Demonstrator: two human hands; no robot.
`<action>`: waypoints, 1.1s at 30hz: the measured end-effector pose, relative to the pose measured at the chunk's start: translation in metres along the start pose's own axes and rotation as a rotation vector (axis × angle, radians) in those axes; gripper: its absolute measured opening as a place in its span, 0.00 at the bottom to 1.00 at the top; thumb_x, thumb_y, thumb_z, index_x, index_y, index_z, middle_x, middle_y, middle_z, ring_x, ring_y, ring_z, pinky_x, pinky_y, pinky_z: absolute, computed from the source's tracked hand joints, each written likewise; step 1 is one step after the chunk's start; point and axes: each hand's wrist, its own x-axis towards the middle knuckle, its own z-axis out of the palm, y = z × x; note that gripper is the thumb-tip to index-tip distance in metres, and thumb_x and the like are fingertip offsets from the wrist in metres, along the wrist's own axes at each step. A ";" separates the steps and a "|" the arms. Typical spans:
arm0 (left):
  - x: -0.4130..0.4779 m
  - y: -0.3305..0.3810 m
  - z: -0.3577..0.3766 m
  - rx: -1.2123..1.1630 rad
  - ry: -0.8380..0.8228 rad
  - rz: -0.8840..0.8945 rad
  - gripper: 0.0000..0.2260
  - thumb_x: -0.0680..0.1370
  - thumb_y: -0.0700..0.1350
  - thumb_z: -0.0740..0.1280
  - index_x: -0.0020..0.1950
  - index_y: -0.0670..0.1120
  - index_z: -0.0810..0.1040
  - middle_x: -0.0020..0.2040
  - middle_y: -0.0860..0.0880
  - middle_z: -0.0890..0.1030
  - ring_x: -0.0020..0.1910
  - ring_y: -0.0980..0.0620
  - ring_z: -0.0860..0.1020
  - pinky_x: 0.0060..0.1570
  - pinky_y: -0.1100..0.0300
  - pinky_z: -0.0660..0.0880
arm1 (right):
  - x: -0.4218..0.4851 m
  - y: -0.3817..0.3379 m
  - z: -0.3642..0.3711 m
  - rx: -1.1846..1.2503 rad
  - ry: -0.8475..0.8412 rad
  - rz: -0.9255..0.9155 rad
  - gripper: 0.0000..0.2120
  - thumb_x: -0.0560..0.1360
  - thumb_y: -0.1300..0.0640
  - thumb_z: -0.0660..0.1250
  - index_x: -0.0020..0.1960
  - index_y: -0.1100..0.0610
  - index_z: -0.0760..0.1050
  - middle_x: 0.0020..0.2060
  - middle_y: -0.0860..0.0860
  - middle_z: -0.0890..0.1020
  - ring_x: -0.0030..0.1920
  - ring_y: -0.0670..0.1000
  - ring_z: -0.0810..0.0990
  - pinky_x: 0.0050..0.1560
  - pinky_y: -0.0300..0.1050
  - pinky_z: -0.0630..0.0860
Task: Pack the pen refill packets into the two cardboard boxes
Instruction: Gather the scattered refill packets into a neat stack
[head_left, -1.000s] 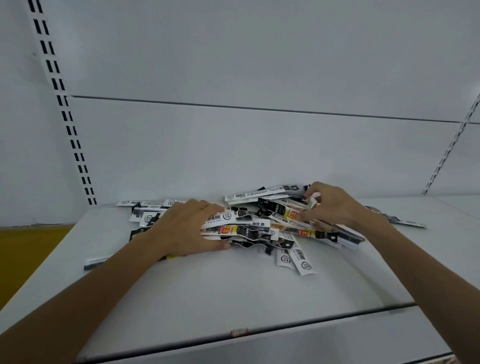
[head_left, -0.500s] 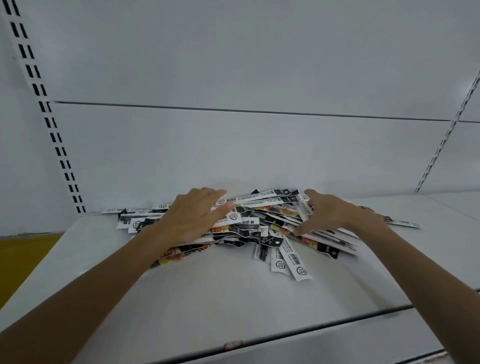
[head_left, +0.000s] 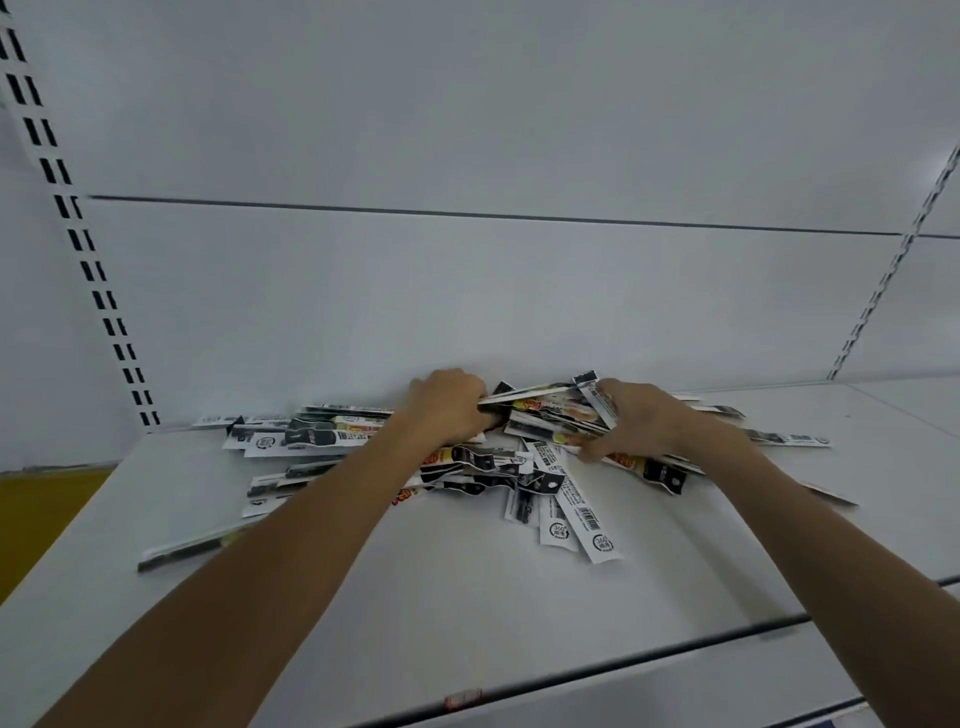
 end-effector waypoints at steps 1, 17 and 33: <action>-0.001 0.001 0.000 -0.001 0.062 0.003 0.12 0.76 0.54 0.62 0.49 0.47 0.77 0.46 0.46 0.77 0.47 0.46 0.75 0.43 0.55 0.66 | 0.001 0.000 0.003 -0.011 0.028 -0.014 0.42 0.66 0.43 0.73 0.71 0.59 0.58 0.62 0.58 0.73 0.59 0.58 0.73 0.56 0.48 0.72; -0.105 -0.062 -0.063 0.124 0.304 0.211 0.20 0.78 0.60 0.48 0.58 0.49 0.69 0.45 0.53 0.73 0.36 0.56 0.71 0.31 0.65 0.63 | 0.017 -0.004 -0.013 0.277 0.403 -0.265 0.36 0.69 0.59 0.71 0.72 0.51 0.58 0.54 0.59 0.76 0.48 0.58 0.76 0.47 0.54 0.77; -0.162 -0.070 -0.027 0.266 0.298 0.150 0.51 0.64 0.77 0.53 0.74 0.42 0.53 0.75 0.42 0.54 0.74 0.46 0.48 0.70 0.45 0.44 | -0.005 -0.169 0.026 0.108 -0.065 -0.803 0.46 0.68 0.46 0.73 0.76 0.53 0.51 0.71 0.55 0.65 0.69 0.54 0.66 0.69 0.49 0.64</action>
